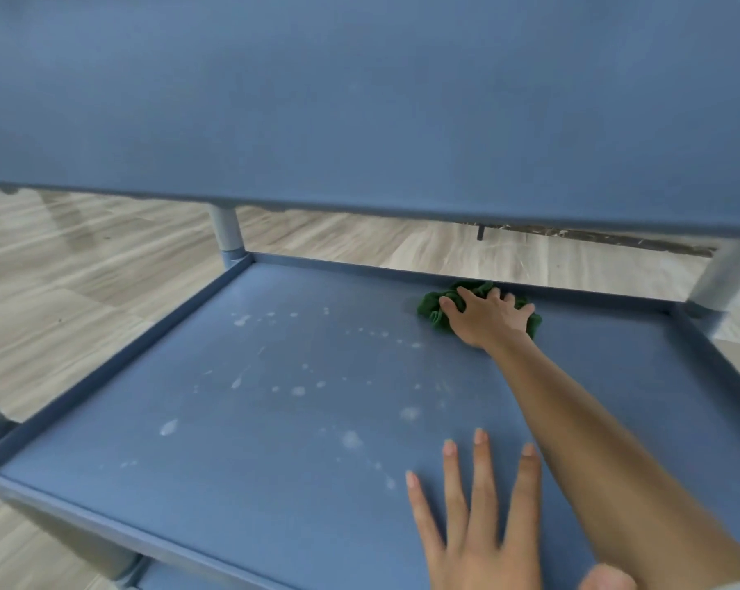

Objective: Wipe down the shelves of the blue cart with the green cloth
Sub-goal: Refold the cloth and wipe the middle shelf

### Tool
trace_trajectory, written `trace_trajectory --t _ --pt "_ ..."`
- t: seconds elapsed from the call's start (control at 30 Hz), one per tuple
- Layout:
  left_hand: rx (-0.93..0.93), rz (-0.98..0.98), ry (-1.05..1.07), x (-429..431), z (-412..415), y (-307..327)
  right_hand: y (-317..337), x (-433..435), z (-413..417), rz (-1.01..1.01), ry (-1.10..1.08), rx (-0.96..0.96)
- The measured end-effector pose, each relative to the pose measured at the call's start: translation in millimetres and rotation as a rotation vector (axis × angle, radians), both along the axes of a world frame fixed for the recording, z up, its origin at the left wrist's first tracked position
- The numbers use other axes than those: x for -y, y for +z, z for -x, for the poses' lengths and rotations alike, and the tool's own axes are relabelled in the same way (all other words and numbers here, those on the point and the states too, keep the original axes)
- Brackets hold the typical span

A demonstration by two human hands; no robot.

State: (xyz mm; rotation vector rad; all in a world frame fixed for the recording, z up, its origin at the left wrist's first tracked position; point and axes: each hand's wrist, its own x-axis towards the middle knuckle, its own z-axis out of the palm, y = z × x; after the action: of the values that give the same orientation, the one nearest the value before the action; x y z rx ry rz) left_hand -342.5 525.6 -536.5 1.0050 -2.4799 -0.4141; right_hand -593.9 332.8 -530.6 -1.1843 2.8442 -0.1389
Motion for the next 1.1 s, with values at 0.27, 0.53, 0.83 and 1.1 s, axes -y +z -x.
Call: trace_trajectory --t 0.27,0.53,0.83,1.1 --pt "-0.198 -0.248 -0.003 5 -27 4 -4 -48 -37 -0.007 0.160 0.006" --pt "0.108 0.023 0.304 66 -117 -3 -2 -144 -124 -0.009 0.297 0.034" --pt "0.213 0.017 0.321 83 -165 -14 2 -251 -209 -0.040 0.431 0.057" --pt "0.337 -0.004 0.262 90 -165 -19 3 -256 -210 -0.031 0.487 0.075"
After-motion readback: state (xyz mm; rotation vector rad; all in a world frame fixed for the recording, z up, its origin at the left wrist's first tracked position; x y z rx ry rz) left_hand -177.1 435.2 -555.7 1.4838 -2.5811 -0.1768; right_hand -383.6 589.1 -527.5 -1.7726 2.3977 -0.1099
